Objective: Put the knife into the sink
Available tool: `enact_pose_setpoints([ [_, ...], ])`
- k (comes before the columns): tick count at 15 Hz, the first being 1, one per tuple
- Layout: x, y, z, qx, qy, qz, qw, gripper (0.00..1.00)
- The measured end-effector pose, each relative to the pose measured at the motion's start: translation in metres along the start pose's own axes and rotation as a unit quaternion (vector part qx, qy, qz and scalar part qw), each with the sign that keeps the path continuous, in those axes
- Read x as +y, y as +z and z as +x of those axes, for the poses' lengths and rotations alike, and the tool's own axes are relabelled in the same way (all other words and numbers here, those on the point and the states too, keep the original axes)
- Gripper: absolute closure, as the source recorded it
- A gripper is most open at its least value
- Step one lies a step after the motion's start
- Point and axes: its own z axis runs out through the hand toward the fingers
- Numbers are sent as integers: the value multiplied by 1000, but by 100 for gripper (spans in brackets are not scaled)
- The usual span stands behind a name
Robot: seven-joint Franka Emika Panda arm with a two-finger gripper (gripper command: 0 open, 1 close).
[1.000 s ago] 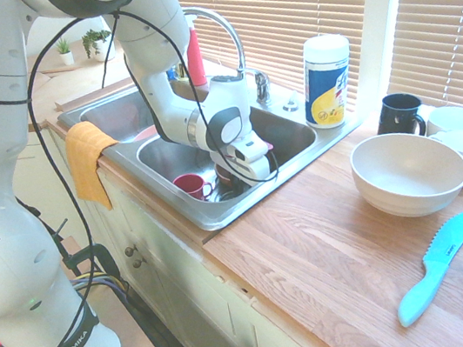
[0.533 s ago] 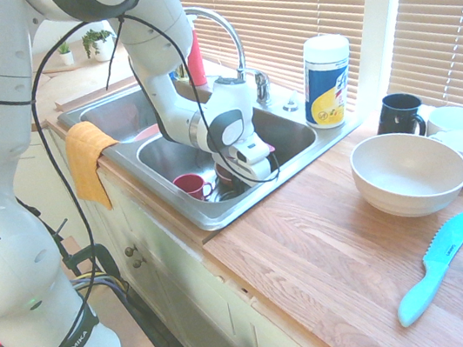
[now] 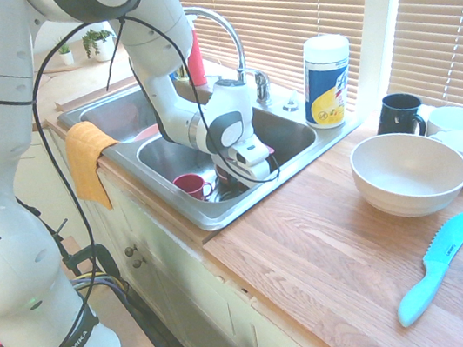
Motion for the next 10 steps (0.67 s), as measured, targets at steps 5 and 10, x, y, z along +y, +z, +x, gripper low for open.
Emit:
enact_pose_setpoints([
  [5,-2,-10,0,5,-5,10,1000,0],
  [10,8,-92,-4,38,-29,27,998,0],
])
